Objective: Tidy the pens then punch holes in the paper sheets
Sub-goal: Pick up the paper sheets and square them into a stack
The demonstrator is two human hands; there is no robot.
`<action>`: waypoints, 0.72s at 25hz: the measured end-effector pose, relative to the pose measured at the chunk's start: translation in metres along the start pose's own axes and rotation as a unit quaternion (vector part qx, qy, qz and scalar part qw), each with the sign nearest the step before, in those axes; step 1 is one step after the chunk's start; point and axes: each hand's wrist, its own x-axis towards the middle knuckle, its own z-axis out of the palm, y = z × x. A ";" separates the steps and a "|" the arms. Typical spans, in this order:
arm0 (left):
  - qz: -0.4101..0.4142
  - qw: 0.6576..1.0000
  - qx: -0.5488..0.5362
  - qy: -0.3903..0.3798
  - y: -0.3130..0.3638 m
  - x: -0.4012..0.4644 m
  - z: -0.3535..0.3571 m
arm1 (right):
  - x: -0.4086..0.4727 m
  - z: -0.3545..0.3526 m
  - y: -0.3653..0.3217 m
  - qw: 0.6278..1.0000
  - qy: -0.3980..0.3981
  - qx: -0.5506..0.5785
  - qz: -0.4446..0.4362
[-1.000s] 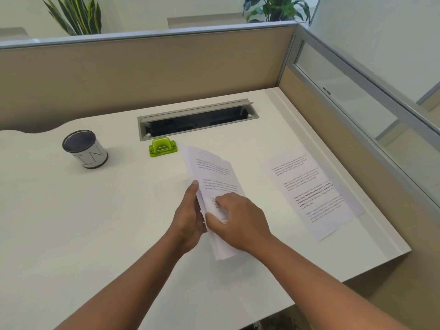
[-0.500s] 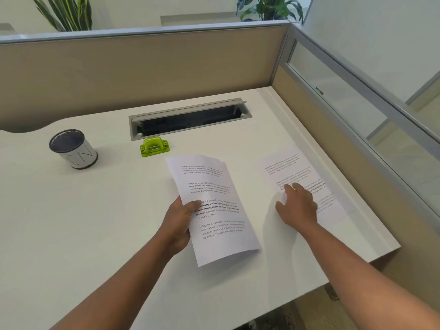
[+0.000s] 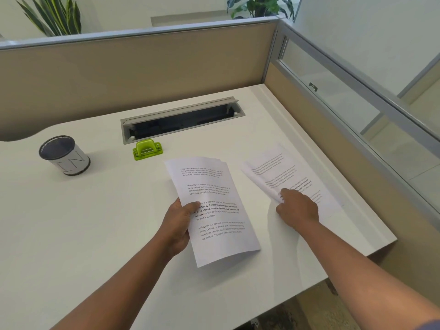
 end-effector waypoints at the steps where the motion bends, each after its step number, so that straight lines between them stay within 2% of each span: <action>1: -0.001 1.000 -0.001 0.000 0.000 0.000 -0.001 | -0.003 -0.002 -0.004 1.000 0.014 0.005 -0.003; 5: 0.002 1.000 0.007 0.000 -0.001 0.000 -0.004 | -0.019 -0.021 -0.041 0.991 0.056 0.120 -0.034; 10: 0.007 1.000 0.005 -0.007 0.001 -0.003 -0.005 | -0.054 -0.046 -0.108 0.970 0.013 0.213 -0.119; 18: 0.031 0.997 -0.064 0.008 0.022 -0.026 -0.026 | -0.108 -0.048 -0.179 0.954 -0.034 0.195 -0.227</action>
